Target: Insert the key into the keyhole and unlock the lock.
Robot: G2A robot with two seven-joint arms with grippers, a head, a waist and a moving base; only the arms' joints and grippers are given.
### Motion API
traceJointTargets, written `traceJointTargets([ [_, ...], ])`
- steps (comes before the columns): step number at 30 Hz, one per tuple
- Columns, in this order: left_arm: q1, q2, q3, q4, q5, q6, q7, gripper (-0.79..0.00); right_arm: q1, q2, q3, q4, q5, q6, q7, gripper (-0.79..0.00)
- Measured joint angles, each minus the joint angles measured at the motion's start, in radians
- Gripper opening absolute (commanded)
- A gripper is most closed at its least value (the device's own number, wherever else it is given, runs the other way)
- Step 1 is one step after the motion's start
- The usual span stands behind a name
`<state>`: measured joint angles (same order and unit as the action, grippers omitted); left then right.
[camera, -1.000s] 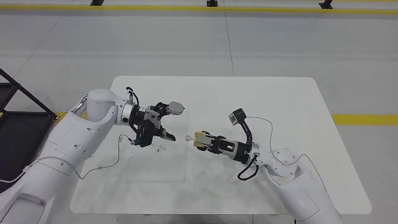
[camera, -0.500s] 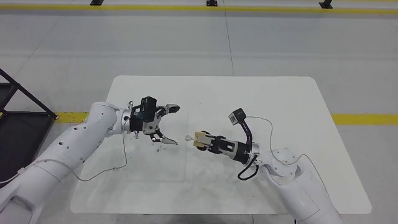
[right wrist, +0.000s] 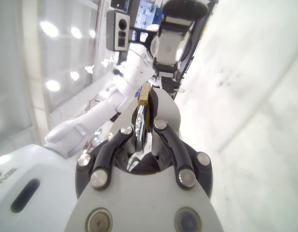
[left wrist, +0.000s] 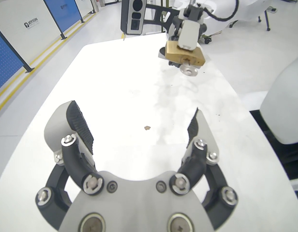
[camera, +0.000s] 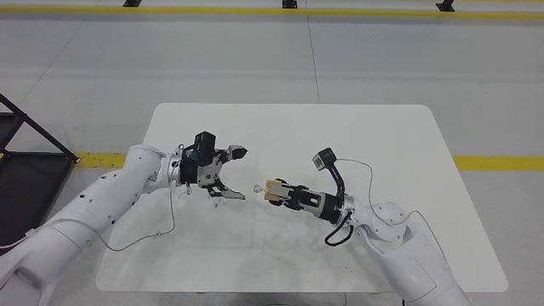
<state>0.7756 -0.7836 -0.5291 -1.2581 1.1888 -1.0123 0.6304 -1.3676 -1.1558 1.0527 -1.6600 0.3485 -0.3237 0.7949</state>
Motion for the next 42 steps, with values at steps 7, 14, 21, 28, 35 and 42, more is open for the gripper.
traceJointTargets([
  [7, -0.064, 0.032, 0.154, -0.054, -0.517, 0.000, -0.296, 0.000, 0.000, 0.000, 0.000, 0.000, 0.000, 0.000, 0.000, -0.785],
  [14, -0.154, 0.090, 0.255, -0.129, -1.119, 0.000, -0.735, 0.000, 0.000, 0.000, 0.000, 0.000, 0.000, 0.000, 0.000, -0.785],
  [21, -0.181, 0.122, 0.253, -0.144, -1.547, 0.000, -1.131, 0.000, 0.000, 0.000, 0.000, 0.000, 0.000, 0.000, 0.000, -0.785],
  [28, -0.168, 0.123, 0.283, -0.115, -1.961, 0.064, -1.508, 0.000, 0.000, 0.000, 0.000, 0.000, 0.000, 0.000, 0.000, -0.785],
  [35, -0.157, 0.109, 0.261, -0.115, -2.148, 0.237, -1.676, 0.000, 0.000, 0.000, 0.000, 0.000, 0.000, 0.000, 0.000, -0.785],
  [42, -0.148, 0.106, 0.253, -0.105, -2.159, 0.253, -1.691, 0.000, 0.000, 0.000, 0.000, 0.000, 0.000, 0.000, 0.000, -0.785],
])
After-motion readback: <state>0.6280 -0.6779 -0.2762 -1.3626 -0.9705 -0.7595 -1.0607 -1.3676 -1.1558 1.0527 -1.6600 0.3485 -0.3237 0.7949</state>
